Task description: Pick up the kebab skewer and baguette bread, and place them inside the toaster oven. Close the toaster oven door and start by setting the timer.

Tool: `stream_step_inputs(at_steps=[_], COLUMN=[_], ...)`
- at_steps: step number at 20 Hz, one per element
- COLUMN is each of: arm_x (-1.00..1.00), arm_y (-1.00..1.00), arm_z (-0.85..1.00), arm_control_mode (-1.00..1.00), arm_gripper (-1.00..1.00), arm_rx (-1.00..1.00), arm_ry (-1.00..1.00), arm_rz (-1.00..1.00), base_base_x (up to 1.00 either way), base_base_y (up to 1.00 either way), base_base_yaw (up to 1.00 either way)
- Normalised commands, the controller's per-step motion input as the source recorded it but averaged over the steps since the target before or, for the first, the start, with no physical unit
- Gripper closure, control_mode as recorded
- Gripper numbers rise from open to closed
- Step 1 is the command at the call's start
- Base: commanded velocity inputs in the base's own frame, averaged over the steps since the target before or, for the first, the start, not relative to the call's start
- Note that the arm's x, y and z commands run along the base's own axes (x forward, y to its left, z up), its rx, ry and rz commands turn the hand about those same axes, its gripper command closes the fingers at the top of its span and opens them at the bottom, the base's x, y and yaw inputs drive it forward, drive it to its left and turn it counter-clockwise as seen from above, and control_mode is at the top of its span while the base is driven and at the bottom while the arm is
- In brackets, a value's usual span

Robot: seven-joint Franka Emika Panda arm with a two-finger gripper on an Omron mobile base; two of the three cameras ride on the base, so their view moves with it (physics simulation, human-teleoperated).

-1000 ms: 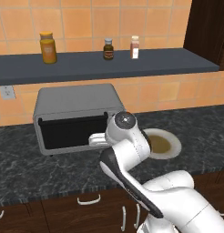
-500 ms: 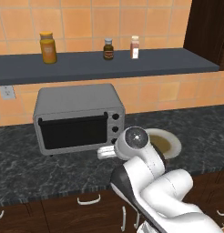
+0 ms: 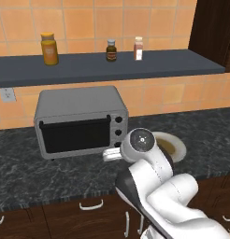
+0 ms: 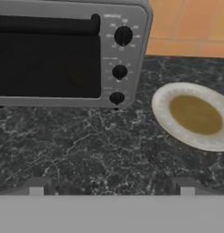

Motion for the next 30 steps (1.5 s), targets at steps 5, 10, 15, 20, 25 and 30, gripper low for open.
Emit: stream_step_inputs(at_steps=[5,10,15,20,25,30], arm_x=[0.05,0.0,0.02,0.17,0.35,0.49], arm_y=[-0.28,0.0,0.03,0.0,-0.13,0.0], arm_z=[0.0,0.01,0.08,0.0,-0.01,-0.07], arm_control_mode=[-1.0,-1.0,-1.0,-1.0,-1.0,-1.0], arm_gripper=[-1.0,-1.0,-1.0,-1.0,-1.0,-1.0], arm_rx=[-0.1,-0.38,-0.6,-0.6,-0.39,-0.33], arm_ry=[0.13,0.21,0.24,0.27,0.35,0.44], arm_rz=[0.2,0.31,0.35,0.37,0.42,0.4], base_base_x=[0.0,0.0,0.0,0.0,0.0,0.0], base_base_y=[0.0,0.0,0.0,0.0,0.0,0.0], base_base_yaw=[0.0,0.0,0.0,0.0,0.0,0.0])
